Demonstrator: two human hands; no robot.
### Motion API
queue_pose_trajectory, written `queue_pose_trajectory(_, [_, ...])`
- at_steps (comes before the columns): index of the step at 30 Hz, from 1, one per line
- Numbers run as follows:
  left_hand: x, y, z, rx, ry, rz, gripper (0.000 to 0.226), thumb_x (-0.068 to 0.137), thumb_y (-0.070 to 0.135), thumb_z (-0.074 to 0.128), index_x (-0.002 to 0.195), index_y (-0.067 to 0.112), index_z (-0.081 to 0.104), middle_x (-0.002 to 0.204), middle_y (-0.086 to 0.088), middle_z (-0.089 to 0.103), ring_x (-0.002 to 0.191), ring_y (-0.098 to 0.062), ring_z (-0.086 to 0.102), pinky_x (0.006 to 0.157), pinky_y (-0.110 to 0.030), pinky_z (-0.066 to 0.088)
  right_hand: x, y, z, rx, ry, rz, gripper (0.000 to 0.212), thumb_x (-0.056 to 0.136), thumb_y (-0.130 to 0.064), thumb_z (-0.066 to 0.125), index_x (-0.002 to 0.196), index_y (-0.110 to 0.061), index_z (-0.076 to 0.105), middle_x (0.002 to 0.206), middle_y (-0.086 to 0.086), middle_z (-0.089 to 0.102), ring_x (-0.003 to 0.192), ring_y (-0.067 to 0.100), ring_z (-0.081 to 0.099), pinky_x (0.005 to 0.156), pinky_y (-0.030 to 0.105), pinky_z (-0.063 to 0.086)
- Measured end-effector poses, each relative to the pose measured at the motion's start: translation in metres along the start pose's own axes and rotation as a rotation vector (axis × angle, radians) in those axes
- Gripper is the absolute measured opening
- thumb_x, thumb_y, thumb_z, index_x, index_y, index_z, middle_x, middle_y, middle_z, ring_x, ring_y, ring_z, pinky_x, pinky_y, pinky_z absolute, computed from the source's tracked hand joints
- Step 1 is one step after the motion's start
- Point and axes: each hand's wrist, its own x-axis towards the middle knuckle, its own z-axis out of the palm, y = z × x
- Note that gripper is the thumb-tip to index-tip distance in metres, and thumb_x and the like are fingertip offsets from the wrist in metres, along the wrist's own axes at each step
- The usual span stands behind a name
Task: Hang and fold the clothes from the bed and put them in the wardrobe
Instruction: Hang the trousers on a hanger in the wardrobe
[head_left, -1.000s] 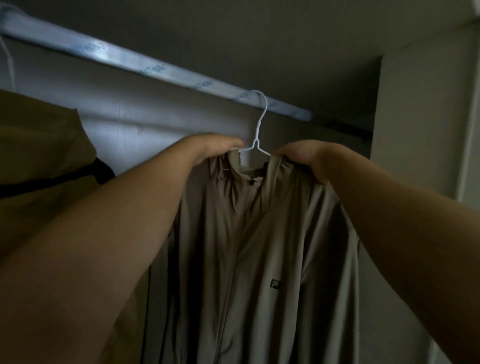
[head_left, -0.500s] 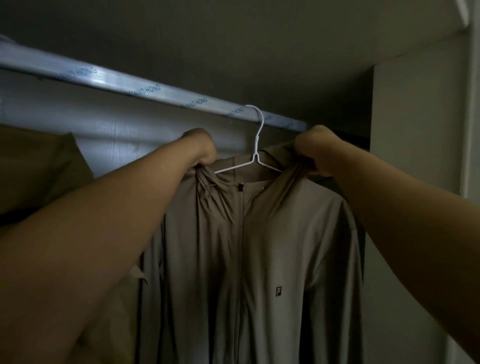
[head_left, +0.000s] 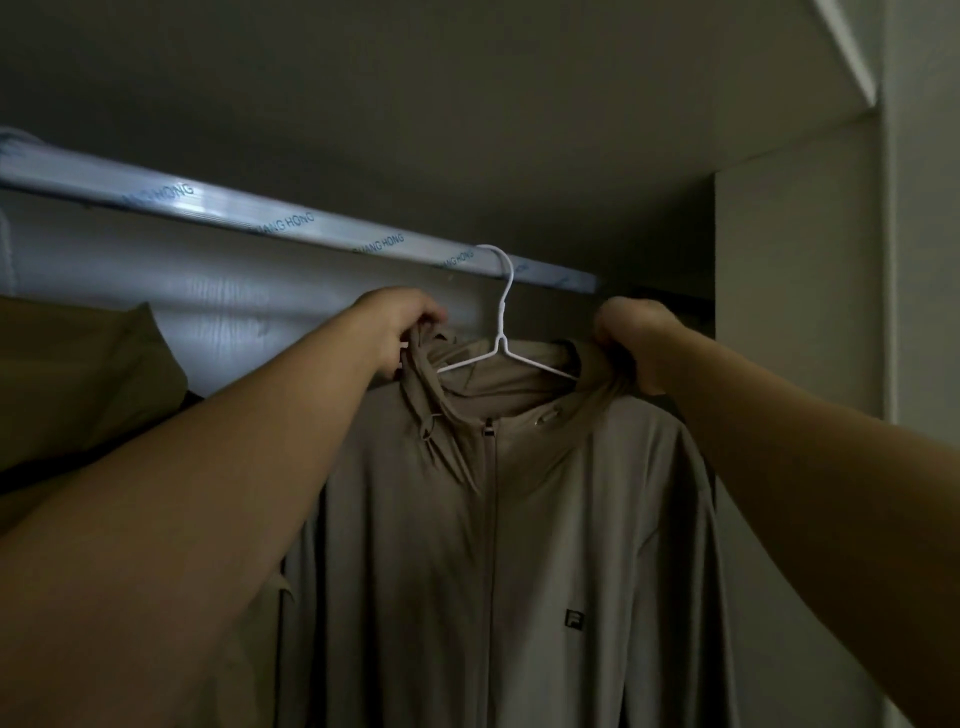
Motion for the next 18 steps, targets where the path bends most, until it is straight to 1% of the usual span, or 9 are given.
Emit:
queue_pose_trajectory(2, [0.006, 0.002, 0.001, 0.041, -0.053, -0.027, 0.014, 0.093, 0.018, 0.068, 0.081, 0.013, 0.064, 0.079, -0.006, 0.067, 0.065, -0.022, 0.065, 0.058, -0.031, 0.056, -0.005, -0.001, 0.005, -0.026, -0.115, 0.046, 0.028, 0.087, -0.033, 0.069, 0.108, -0.013, 0.066, 0.105, 0.015, 0.069, 0.091, 0.030, 0.069, 0.084, 0.043, 0.058])
queue_pose_trajectory(4, [0.013, 0.000, 0.004, 0.187, -0.068, -0.004, 0.015, 0.094, 0.012, 0.067, 0.080, 0.009, 0.064, 0.076, -0.008, 0.066, 0.060, -0.020, 0.063, 0.053, -0.030, 0.055, -0.006, 0.002, 0.012, -0.121, -0.257, 0.087, 0.047, 0.077, -0.045, 0.082, 0.108, -0.013, 0.066, 0.104, 0.017, 0.072, 0.090, 0.034, 0.073, 0.085, 0.047, 0.060])
queue_pose_trajectory(6, [0.020, -0.003, 0.006, 0.398, 0.025, 0.089, 0.009, 0.091, 0.003, 0.067, 0.082, 0.005, 0.067, 0.078, -0.011, 0.067, 0.060, -0.023, 0.065, 0.048, -0.027, 0.054, -0.005, 0.002, 0.017, -0.217, -0.303, 0.090, 0.048, 0.075, -0.038, 0.086, 0.107, -0.009, 0.065, 0.104, 0.020, 0.071, 0.093, 0.037, 0.072, 0.090, 0.051, 0.058])
queue_pose_trajectory(7, [0.025, -0.004, 0.004, 0.529, 0.120, 0.184, 0.002, 0.088, 0.002, 0.068, 0.087, 0.002, 0.070, 0.084, -0.013, 0.069, 0.068, -0.027, 0.068, 0.053, -0.030, 0.057, -0.003, -0.001, 0.018, -0.276, -0.292, 0.075, 0.038, 0.080, -0.031, 0.083, 0.103, -0.007, 0.065, 0.103, 0.021, 0.070, 0.095, 0.037, 0.071, 0.092, 0.051, 0.057])
queue_pose_trajectory(9, [0.033, -0.003, -0.004, 0.816, 0.299, 0.329, 0.015, 0.085, 0.009, 0.070, 0.096, -0.001, 0.071, 0.100, -0.018, 0.070, 0.087, -0.032, 0.069, 0.072, -0.034, 0.059, 0.001, -0.010, 0.017, -0.464, -0.265, 0.059, 0.017, 0.089, -0.020, 0.071, 0.096, -0.006, 0.064, 0.101, 0.020, 0.068, 0.095, 0.033, 0.069, 0.091, 0.044, 0.057])
queue_pose_trajectory(13, [0.035, -0.004, -0.020, 1.111, 0.334, 0.347, 0.021, 0.084, 0.009, 0.063, 0.103, 0.005, 0.071, 0.116, -0.016, 0.066, 0.102, -0.034, 0.063, 0.085, -0.033, 0.054, 0.004, -0.026, 0.021, -0.717, -0.265, 0.059, 0.015, 0.098, -0.017, 0.059, 0.088, -0.006, 0.056, 0.090, 0.017, 0.061, 0.073, 0.026, 0.060, 0.066, 0.034, 0.050])
queue_pose_trajectory(15, [0.036, -0.004, -0.025, 1.167, 0.309, 0.342, 0.018, 0.082, 0.009, 0.063, 0.099, 0.007, 0.070, 0.113, -0.014, 0.065, 0.100, -0.032, 0.062, 0.085, -0.033, 0.054, 0.006, -0.028, 0.024, -0.658, -0.235, 0.084, 0.015, 0.097, -0.017, 0.060, 0.089, -0.007, 0.052, 0.089, 0.017, 0.056, 0.074, 0.028, 0.057, 0.062, 0.036, 0.049])
queue_pose_trajectory(17, [0.036, -0.003, -0.031, 1.189, 0.316, 0.330, 0.007, 0.081, 0.016, 0.065, 0.084, 0.009, 0.065, 0.103, -0.013, 0.064, 0.088, -0.030, 0.060, 0.076, -0.032, 0.051, 0.011, -0.024, 0.025, -0.456, -0.198, 0.113, 0.013, 0.091, -0.013, 0.064, 0.093, -0.008, 0.052, 0.095, 0.018, 0.055, 0.081, 0.030, 0.056, 0.068, 0.039, 0.051])
queue_pose_trajectory(18, [0.036, -0.002, -0.034, 1.171, 0.341, 0.312, 0.014, 0.080, 0.021, 0.068, 0.079, 0.010, 0.060, 0.097, -0.011, 0.062, 0.083, -0.029, 0.058, 0.073, -0.031, 0.049, 0.013, -0.020, 0.023, -0.345, -0.169, 0.122, 0.012, 0.088, -0.011, 0.063, 0.094, -0.009, 0.053, 0.097, 0.017, 0.055, 0.084, 0.031, 0.056, 0.069, 0.041, 0.051])
